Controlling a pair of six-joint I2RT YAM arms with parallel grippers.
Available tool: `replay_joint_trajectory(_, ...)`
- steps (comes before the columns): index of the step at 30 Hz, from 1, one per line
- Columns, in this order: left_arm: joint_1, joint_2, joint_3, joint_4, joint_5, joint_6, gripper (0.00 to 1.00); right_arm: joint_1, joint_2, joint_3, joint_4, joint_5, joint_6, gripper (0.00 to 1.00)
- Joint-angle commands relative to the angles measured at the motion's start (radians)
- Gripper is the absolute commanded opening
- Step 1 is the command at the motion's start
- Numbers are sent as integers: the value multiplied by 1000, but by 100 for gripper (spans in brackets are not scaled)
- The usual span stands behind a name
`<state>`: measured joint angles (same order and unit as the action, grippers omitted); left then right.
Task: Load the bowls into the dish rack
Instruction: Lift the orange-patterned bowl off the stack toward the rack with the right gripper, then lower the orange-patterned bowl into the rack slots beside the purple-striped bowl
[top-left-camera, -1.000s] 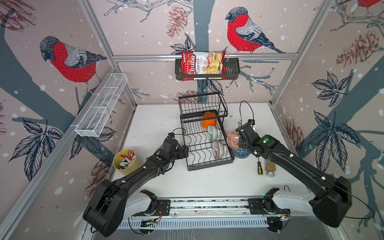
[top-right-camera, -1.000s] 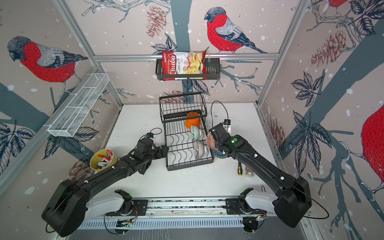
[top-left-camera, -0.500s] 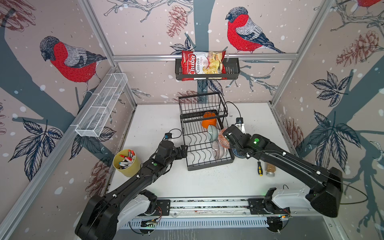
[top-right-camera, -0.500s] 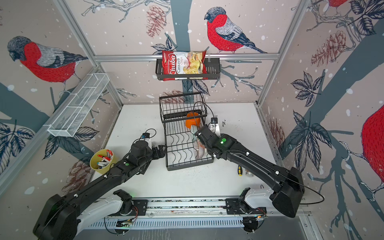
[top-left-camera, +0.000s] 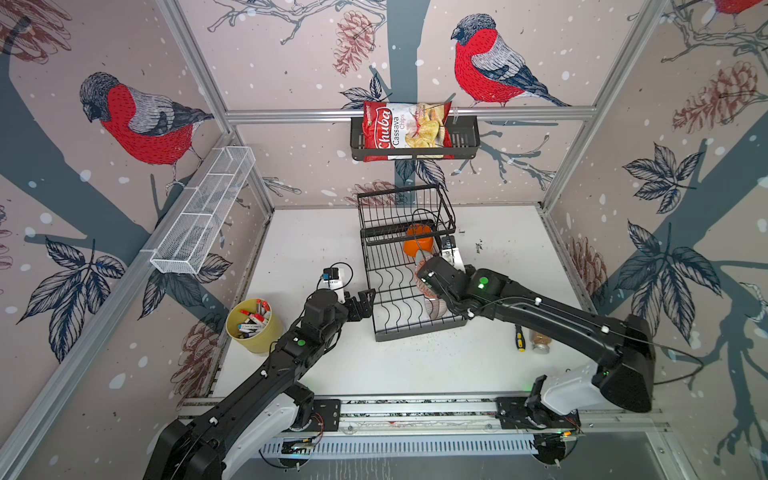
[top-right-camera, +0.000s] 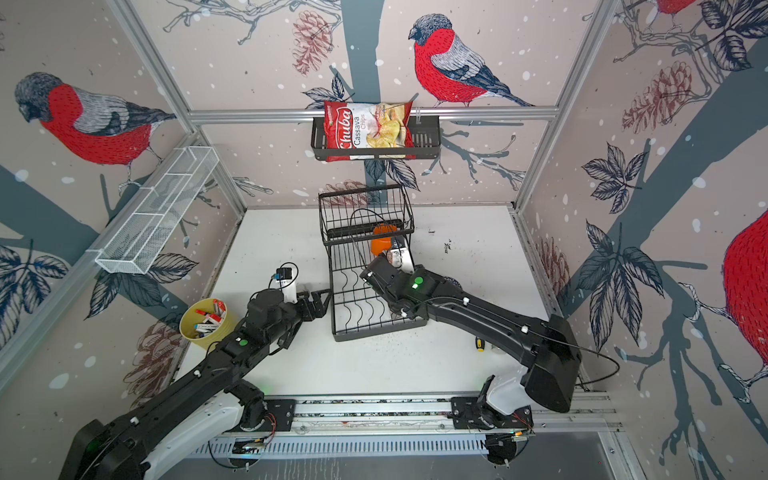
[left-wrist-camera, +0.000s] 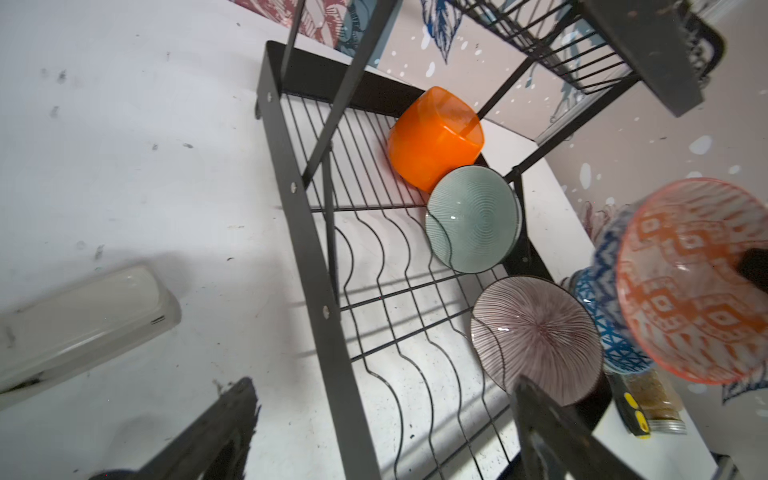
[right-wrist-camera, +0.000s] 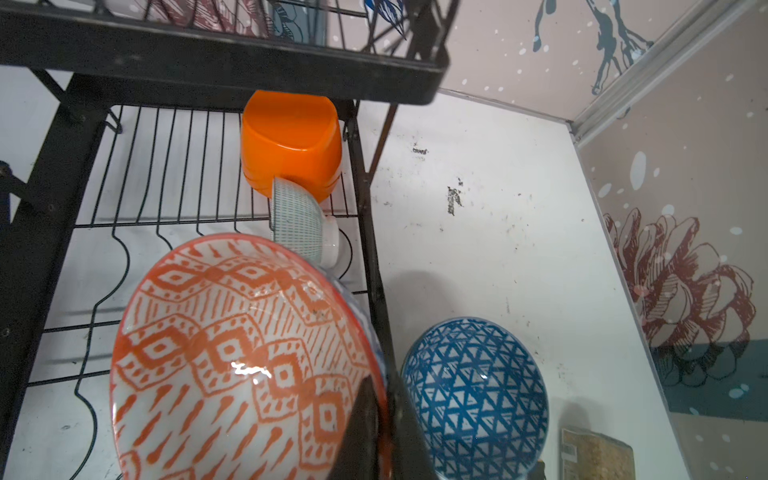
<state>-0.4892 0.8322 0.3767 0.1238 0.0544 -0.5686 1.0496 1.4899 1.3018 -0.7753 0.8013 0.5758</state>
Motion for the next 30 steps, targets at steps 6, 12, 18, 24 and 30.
replay_joint_trajectory(6, 16, -53, -28, 52, 21, -12, 96, 68, 176, 127, 17, 142, -43, 0)
replay_joint_trajectory(12, 59, -61, -41, 43, 54, -31, 96, 95, 289, 195, -3, 241, -64, 0)
replay_joint_trajectory(18, 126, -58, -74, 77, 153, -60, 96, 94, 337, 208, 41, 269, -125, 0)
replay_joint_trajectory(24, 141, -14, -79, 105, 220, -60, 96, 92, 400, 228, 65, 321, -181, 0)
replay_joint_trajectory(30, 143, 56, -82, 149, 273, -76, 96, 82, 445, 246, 126, 350, -249, 0)
